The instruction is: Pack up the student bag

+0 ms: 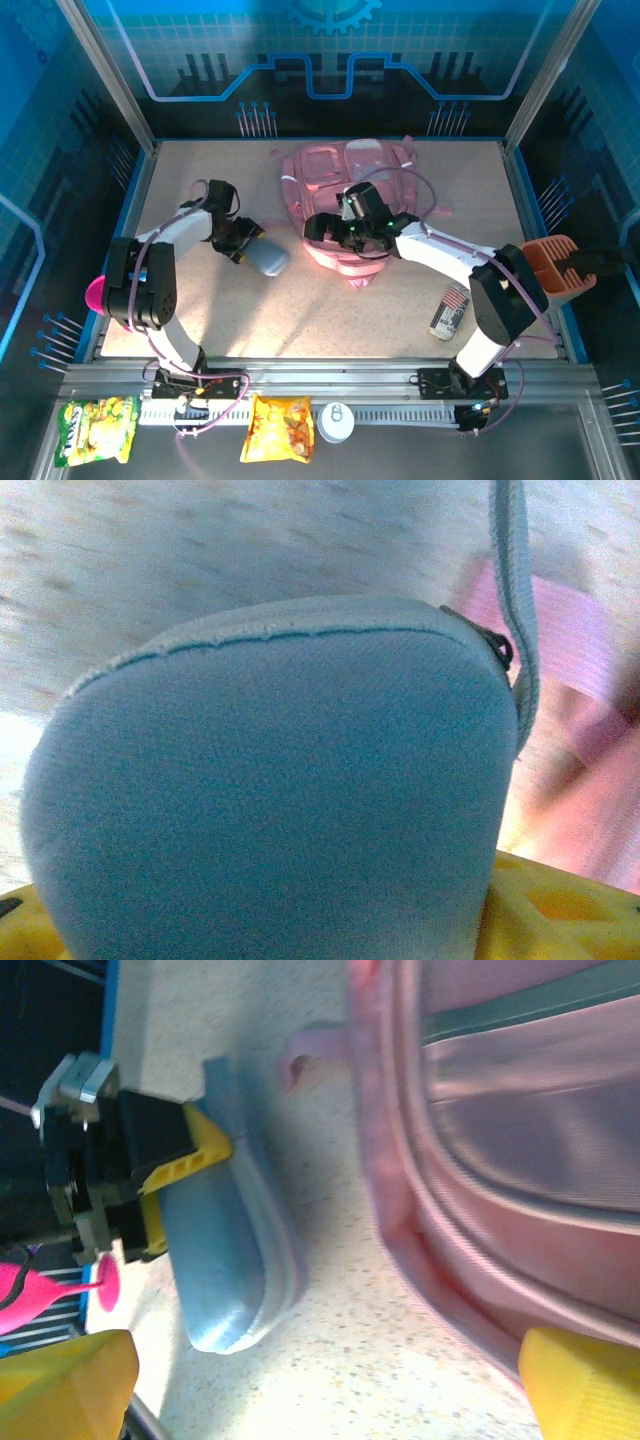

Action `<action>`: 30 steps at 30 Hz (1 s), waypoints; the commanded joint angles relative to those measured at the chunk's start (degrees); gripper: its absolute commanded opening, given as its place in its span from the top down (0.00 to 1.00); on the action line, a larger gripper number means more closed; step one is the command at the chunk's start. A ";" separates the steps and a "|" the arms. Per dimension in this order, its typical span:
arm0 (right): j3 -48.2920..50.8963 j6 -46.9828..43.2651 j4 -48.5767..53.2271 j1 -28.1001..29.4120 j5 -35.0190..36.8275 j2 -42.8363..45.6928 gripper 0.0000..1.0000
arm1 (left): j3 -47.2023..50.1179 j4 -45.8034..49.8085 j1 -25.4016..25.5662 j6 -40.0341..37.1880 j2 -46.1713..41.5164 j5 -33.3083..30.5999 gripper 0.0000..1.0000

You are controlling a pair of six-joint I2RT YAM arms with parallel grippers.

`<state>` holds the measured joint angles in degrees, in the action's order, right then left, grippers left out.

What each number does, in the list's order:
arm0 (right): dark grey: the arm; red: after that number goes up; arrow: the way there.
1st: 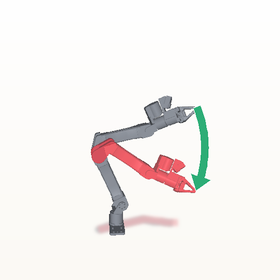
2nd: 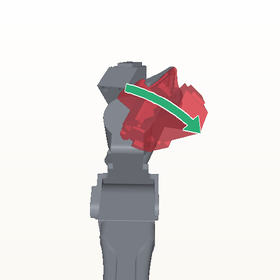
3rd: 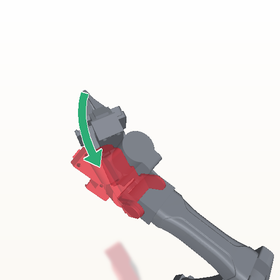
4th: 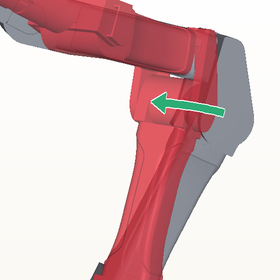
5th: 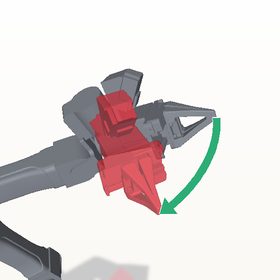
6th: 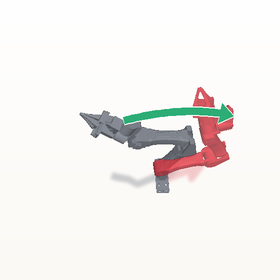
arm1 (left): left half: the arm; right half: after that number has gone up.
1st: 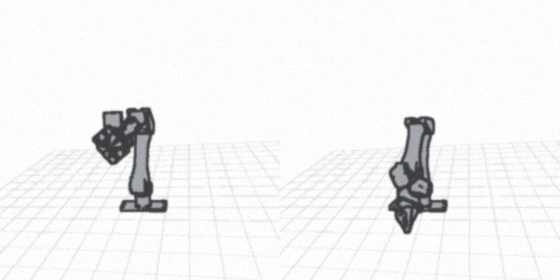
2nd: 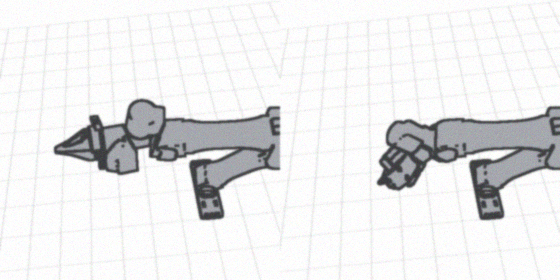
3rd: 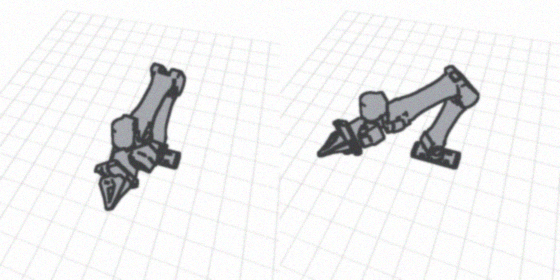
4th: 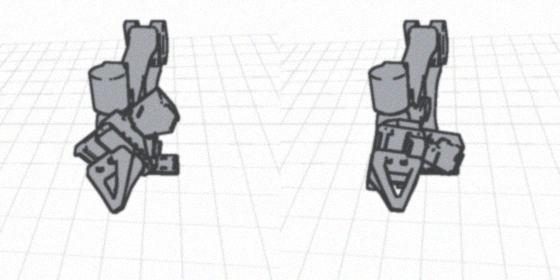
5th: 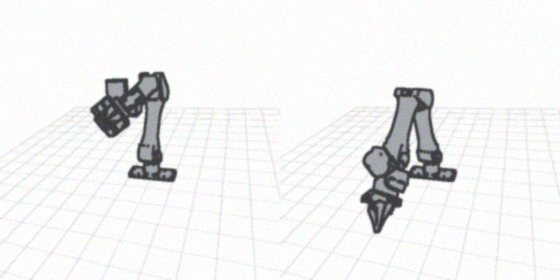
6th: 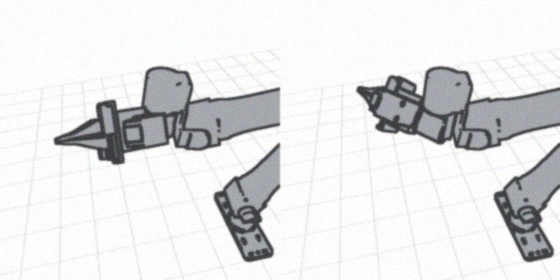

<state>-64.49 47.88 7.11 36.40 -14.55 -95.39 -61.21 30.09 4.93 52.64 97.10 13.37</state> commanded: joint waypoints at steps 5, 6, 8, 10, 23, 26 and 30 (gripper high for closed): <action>-1.42 4.20 -9.03 2.57 -8.29 -4.61 0.02 | -3.80 -6.12 3.89 3.59 -4.09 10.37 0.37; -2.15 4.24 -8.26 2.85 -8.52 -5.29 0.03 | -3.66 -7.53 4.20 4.19 -4.27 11.15 0.37; -3.30 4.48 -7.68 3.11 -9.30 -6.56 0.04 | -3.65 -9.16 4.71 5.07 -4.46 12.13 0.37; -3.96 4.99 -8.02 3.24 -10.19 -7.57 0.07 | -3.73 -10.17 5.00 5.61 -4.71 12.84 0.37; -0.31 8.14 -16.99 1.69 -10.62 -5.48 0.55 | -4.36 -8.39 4.61 2.48 -6.68 12.26 0.17; 2.29 7.39 -17.41 -0.09 -9.03 -2.10 0.60 | -4.95 -6.27 4.29 -1.13 -8.46 8.65 0.09; 5.16 5.06 -14.86 -3.57 -6.99 3.76 0.61 | -4.73 -6.13 4.77 -6.50 -11.05 5.62 0.05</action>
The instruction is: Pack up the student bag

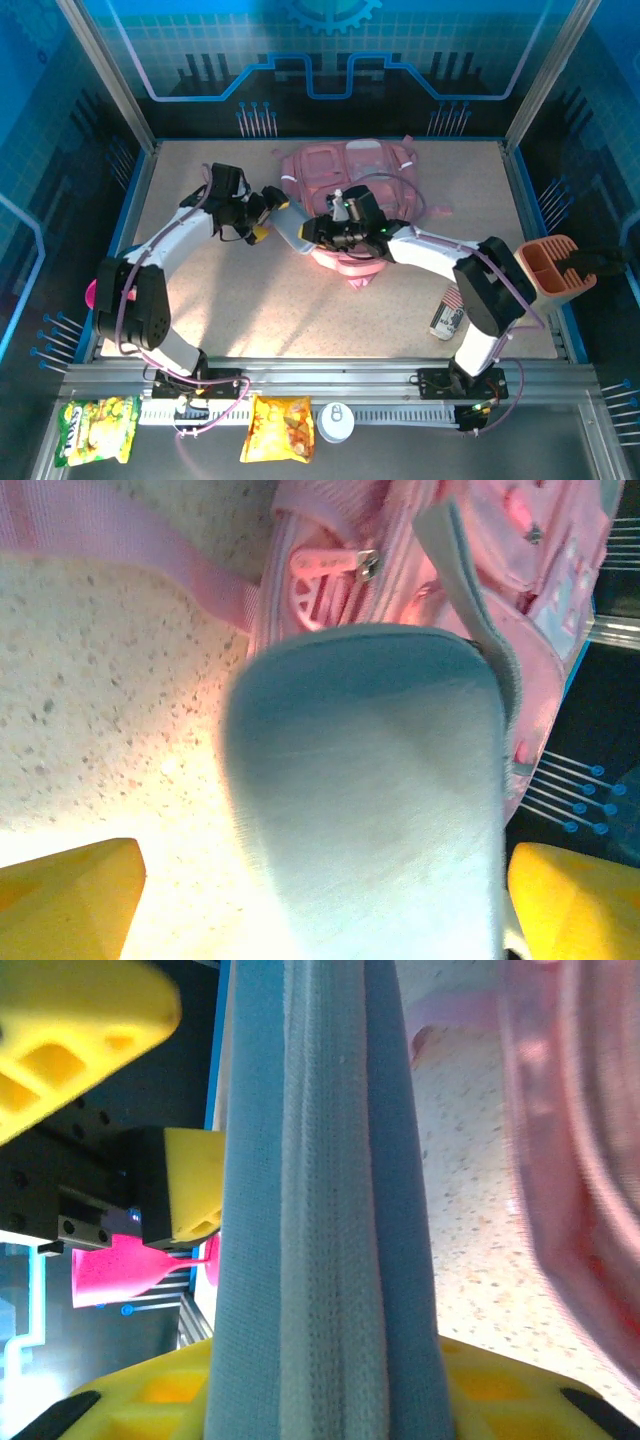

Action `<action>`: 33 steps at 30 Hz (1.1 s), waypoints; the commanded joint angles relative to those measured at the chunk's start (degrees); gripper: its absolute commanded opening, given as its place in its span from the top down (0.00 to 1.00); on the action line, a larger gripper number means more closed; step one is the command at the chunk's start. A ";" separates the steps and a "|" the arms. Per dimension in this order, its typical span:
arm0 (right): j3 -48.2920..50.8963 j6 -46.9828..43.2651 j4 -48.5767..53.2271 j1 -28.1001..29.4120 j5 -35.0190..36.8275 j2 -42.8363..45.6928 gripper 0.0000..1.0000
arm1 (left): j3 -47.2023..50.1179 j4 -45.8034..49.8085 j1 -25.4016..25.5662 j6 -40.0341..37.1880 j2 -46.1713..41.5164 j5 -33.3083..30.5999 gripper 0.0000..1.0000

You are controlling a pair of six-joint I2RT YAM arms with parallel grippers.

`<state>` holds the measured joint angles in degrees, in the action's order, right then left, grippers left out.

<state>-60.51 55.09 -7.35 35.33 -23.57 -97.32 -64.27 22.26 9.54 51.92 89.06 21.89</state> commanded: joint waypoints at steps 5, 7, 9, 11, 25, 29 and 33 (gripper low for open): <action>4.08 -4.71 4.84 -8.11 4.57 13.01 0.61 | -3.10 1.33 4.83 -14.89 -3.78 -6.92 0.04; 5.37 -5.43 6.80 -10.36 5.55 15.92 0.62 | -4.76 1.48 7.83 -19.81 -2.94 -8.67 0.04; 6.48 -6.15 9.03 -12.83 6.49 19.03 0.62 | -7.18 2.41 11.24 -25.60 -1.16 -10.68 0.04; 7.13 -6.91 11.53 -14.94 7.40 21.44 0.62 | -9.94 3.82 14.43 -32.19 0.93 -13.06 0.04; 13.11 -8.92 21.54 -25.24 10.00 33.27 0.60 | -33.26 17.89 27.22 -65.98 23.66 -26.21 0.19; 13.95 -9.28 22.58 -26.92 9.38 35.32 0.60 | -37.03 18.26 27.61 -71.59 29.23 -29.34 0.29; 13.67 -9.94 23.69 -27.22 9.63 36.13 0.60 | -40.07 18.24 27.60 -74.59 33.32 -32.10 0.32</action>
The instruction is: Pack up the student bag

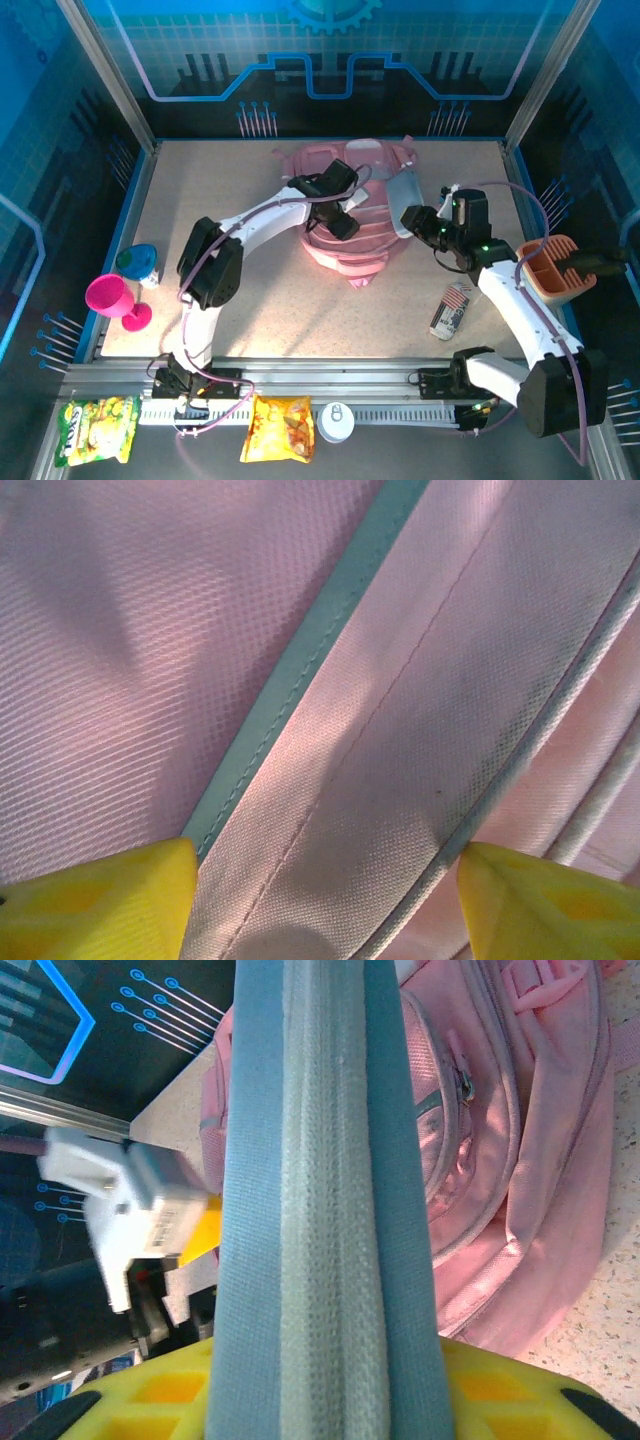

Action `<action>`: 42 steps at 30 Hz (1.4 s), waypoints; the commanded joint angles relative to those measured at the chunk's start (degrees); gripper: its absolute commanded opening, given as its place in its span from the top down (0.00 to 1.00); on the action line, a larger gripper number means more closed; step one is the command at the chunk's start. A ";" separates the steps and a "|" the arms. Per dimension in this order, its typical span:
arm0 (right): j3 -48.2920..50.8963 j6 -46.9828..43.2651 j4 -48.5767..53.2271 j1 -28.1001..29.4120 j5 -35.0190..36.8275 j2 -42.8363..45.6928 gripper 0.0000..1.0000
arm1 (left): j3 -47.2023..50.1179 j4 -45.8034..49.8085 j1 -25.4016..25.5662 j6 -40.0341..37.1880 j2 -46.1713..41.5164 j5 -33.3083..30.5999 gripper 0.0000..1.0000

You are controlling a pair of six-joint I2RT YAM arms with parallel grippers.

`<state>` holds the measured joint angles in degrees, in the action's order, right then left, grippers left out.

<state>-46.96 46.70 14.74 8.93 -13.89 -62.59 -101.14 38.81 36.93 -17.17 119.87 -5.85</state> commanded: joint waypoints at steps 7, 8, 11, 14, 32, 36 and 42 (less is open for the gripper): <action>0.86 -0.62 1.52 -1.09 0.21 1.97 0.59 | -6.57 3.74 0.24 -5.26 4.96 -4.63 0.33; 1.14 -0.49 1.47 -1.11 0.29 2.07 0.59 | -6.15 4.03 0.17 -5.79 4.55 -3.07 0.30; 1.41 -0.20 1.28 -1.29 0.20 2.12 0.58 | -5.30 5.47 0.19 -7.68 4.05 0.91 0.23; 1.54 0.13 1.09 -1.43 0.09 2.11 0.58 | -4.63 4.98 0.21 -8.65 4.34 -0.69 0.22; 3.17 1.65 3.54 -3.18 3.59 5.99 0.58 | -4.45 -0.20 -0.09 -5.87 -1.32 -1.04 0.81; 3.88 2.33 5.27 -3.87 4.61 7.36 0.58 | -4.51 -0.77 -0.67 -4.28 -2.66 0.44 0.90; 4.24 3.37 10.99 -4.71 6.50 8.87 0.58 | -4.86 -3.31 -1.69 0.68 -5.63 1.63 1.00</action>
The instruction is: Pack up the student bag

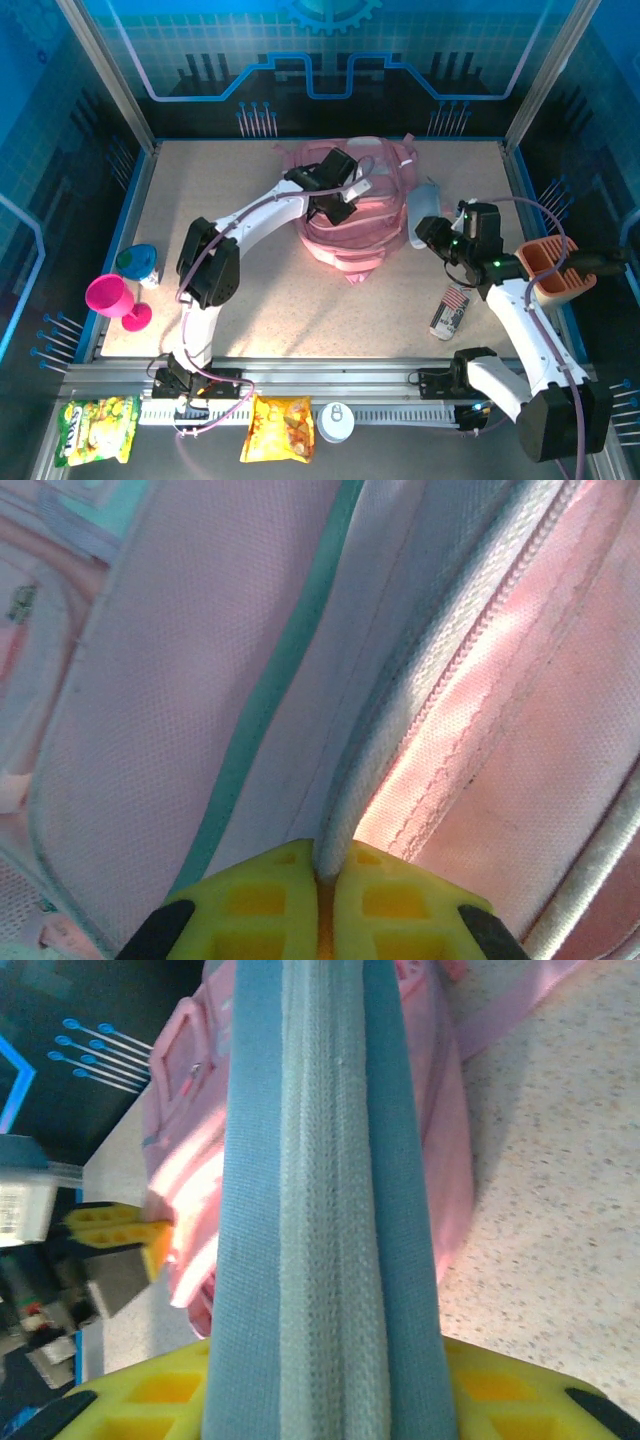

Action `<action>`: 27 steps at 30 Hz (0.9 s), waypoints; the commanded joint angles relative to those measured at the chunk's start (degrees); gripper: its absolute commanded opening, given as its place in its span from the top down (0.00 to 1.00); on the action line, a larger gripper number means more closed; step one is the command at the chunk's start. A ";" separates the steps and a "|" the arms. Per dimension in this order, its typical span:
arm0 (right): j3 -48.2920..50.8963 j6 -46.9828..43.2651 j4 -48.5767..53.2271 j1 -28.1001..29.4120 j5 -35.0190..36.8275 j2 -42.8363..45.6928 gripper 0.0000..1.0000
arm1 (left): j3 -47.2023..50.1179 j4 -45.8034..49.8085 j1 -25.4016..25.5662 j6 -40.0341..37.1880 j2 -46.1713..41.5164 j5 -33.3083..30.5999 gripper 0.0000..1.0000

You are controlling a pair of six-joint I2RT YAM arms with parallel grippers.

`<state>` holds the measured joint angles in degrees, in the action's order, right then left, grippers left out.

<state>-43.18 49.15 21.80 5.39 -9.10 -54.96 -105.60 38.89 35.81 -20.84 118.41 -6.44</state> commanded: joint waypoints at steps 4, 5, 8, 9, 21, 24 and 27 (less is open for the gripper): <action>0.81 1.56 4.10 -1.25 -1.33 1.07 0.58 | 0.12 -6.59 -0.93 8.61 -6.79 3.04 1.00; 1.05 1.85 2.89 -1.21 -3.55 0.70 0.58 | 0.50 -7.60 -0.99 9.54 -7.69 3.83 1.00; 1.18 2.91 -1.54 -0.61 -10.82 -2.17 0.59 | 1.44 -10.31 -0.94 11.85 -10.08 6.21 1.00; 1.09 3.40 -3.15 0.17 -12.72 -3.23 0.59 | 1.58 -10.94 -0.93 12.48 -10.78 6.70 1.00; -2.83 12.81 -26.32 9.54 -15.73 -22.79 0.59 | 2.30 -13.55 -0.26 17.01 -16.29 10.90 1.00; -5.69 15.48 -29.84 10.68 -13.50 -29.39 0.59 | 2.94 -13.90 -0.26 17.56 -17.11 10.75 1.00; -7.69 17.86 -34.42 11.04 -10.98 -35.65 0.59 | 3.52 -14.15 -0.24 18.18 -17.70 10.65 1.00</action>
<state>-48.10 63.35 -5.34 15.84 -22.74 -87.26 -101.36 31.22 35.09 -4.49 105.97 1.43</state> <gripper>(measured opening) 0.413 0.055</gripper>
